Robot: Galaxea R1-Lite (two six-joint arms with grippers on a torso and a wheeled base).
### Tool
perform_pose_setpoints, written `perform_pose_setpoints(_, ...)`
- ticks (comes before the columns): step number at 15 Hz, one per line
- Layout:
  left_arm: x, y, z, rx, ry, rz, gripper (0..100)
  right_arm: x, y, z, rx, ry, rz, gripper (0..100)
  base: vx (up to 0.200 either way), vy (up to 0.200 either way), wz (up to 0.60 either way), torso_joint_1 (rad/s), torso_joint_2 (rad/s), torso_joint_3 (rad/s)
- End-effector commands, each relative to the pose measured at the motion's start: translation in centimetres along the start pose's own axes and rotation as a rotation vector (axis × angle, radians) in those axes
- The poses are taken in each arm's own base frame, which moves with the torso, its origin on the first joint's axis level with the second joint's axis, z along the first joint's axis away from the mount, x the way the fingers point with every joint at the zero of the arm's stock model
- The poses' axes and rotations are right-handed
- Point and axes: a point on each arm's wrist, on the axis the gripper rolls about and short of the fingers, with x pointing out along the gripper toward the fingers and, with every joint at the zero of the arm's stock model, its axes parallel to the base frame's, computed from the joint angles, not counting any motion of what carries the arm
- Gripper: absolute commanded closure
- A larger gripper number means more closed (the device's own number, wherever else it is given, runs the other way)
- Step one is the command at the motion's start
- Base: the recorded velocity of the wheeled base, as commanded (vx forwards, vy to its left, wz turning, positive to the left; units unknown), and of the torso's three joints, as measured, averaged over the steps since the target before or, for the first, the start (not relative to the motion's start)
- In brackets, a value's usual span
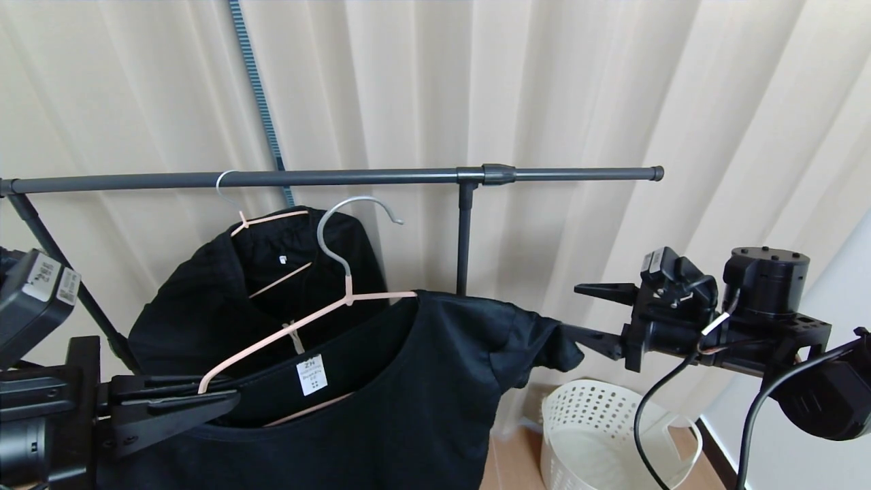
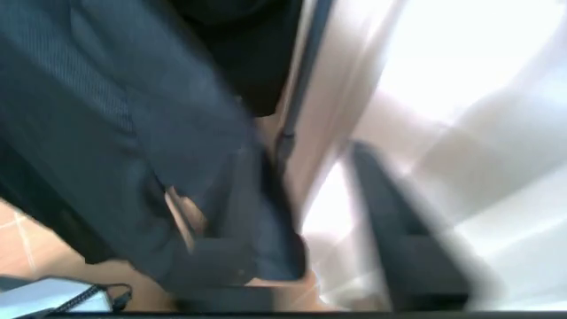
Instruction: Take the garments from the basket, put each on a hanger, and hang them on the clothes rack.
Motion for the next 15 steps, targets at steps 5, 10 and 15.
perform_pose_setpoints(5, -0.5, 0.4, -0.2, -0.043, -0.002, 0.051, 100, -1.1, 1.8, 1.0, -0.09, -0.017, 0.023, 0, 0.0, 0.0, 0.0, 0.0, 0.0, 0.0)
perform_pose_setpoints(10, -0.8, 0.9, -0.8, -0.089, 0.013, 0.1, 100, -2.1, 3.9, 2.6, -0.13, -0.059, 0.055, 0, 0.0, 0.0, 0.0, 0.0, 0.0, 0.0)
perform_pose_setpoints(15, -0.7, 1.6, -1.1, -0.132, 0.026, 0.127, 100, -2.5, 4.7, 3.6, -0.147, -0.083, 0.067, 0, 0.0, 0.0, 0.0, 0.0, 0.0, 0.0)
